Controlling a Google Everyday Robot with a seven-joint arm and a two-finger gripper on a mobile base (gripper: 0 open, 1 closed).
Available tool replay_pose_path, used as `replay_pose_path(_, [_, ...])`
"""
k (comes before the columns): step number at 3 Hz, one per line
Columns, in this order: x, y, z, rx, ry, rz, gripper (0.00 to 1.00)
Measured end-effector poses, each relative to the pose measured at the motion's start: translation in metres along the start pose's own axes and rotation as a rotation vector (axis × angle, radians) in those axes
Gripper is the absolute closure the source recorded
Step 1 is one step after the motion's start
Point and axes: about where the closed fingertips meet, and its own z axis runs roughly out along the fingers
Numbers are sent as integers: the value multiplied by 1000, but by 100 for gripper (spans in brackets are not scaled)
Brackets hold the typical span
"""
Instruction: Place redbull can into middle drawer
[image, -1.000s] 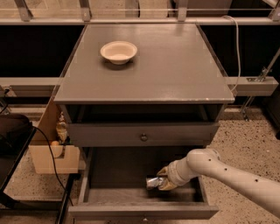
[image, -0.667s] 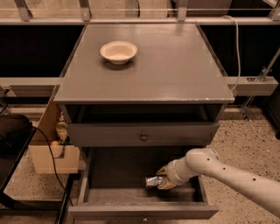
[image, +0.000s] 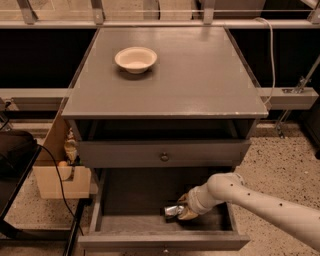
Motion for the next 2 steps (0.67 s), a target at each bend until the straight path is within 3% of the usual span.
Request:
replay_pose_path(1, [0,0,1,-2,0,-1,100])
replay_pose_path(2, [0,0,1,-2,0,-1,82])
